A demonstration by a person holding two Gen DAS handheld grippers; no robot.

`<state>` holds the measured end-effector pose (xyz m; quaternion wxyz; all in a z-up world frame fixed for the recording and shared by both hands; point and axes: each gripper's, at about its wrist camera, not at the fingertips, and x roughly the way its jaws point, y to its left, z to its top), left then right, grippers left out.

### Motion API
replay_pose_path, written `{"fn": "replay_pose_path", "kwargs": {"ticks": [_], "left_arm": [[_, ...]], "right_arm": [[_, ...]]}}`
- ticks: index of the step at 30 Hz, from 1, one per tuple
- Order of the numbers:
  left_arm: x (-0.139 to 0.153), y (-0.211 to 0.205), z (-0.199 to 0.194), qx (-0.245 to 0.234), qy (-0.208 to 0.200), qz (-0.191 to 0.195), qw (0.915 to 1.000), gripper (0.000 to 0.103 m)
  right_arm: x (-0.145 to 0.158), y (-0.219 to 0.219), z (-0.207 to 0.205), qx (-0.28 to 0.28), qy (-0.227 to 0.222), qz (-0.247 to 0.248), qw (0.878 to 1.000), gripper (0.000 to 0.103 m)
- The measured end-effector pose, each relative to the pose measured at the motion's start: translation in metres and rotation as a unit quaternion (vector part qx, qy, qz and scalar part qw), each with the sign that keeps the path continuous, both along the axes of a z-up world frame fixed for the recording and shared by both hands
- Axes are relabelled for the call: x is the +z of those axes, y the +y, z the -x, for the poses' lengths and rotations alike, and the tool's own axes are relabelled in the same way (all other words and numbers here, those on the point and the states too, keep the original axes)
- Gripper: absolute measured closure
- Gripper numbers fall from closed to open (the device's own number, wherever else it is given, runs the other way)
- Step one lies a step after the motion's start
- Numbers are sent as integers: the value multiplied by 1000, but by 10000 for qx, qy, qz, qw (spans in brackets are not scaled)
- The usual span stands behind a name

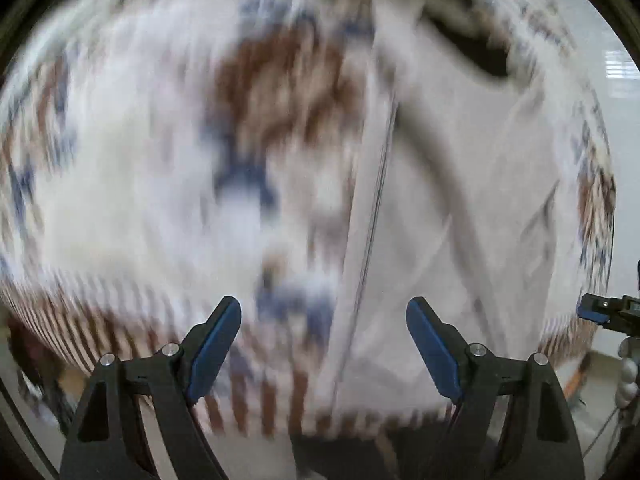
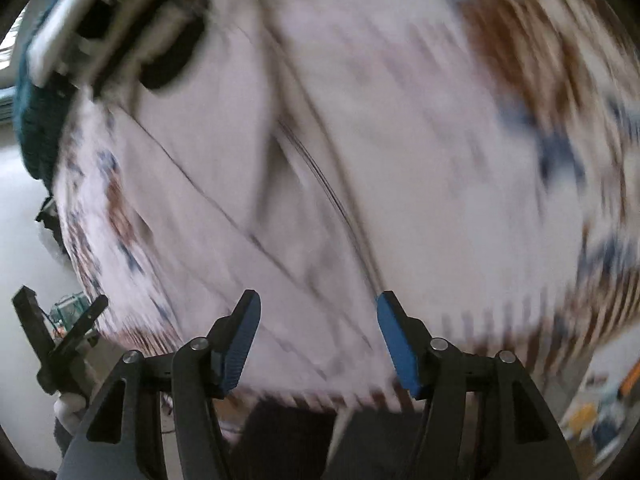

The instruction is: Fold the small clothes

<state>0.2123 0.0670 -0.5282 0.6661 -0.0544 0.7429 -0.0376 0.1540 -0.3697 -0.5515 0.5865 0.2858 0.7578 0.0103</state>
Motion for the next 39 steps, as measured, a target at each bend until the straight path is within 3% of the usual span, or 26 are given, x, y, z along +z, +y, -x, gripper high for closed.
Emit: {"fn": "replay_pose_path", "kwargs": {"ticks": [4,7,9,11,12,13,14,16,23,29,30,32,37,39], "left_arm": [[-41,4,52,65,642,235,9976,21],[-62,-6,68,-106,862,438,9953,21],[-71,-13,72,-203,952,608,9934,30],[-79,-24,75,-330,1027,664,9919,63],[-80,-28,75,-377,1052,695,9913,69],[-81,-32,76,-417,1053,721,9910,82],[-82,-34,75,-435,1043,724,9910,90],[-79,-38,75,-413,990,764,9913,96],[-76,-28,79,-287,871,817,9924,98],[-74,-21,75,-294,853,835,9924,98],[-73,-21,75,-293,849,835,9925,98],[-71,-20,73,-283,844,841,9925,98],[-66,-10,70,-178,816,897,9925,98],[-66,-8,69,-146,823,926,9922,98]], "right_arm": [[-40,-11,71,-2,512,58,9987,40],[-62,-13,88,-150,622,-48,9979,40],[-70,-19,95,-235,626,-111,9977,40],[-77,-19,99,-228,640,-138,9976,40],[-87,-14,94,-208,666,-178,9974,40],[-91,-13,96,-184,702,-251,9970,40],[-93,-11,98,-173,733,-303,9967,40],[-95,-6,98,-127,785,-388,9961,40],[-87,-18,109,-340,618,-317,9970,69],[-100,-18,110,-72,765,-273,9967,69],[-103,-10,110,-1,788,-293,9965,73],[-106,-3,111,207,843,-63,9962,101],[-87,-10,113,-94,661,371,9971,103],[-84,-19,112,-193,650,265,9973,103]]}}
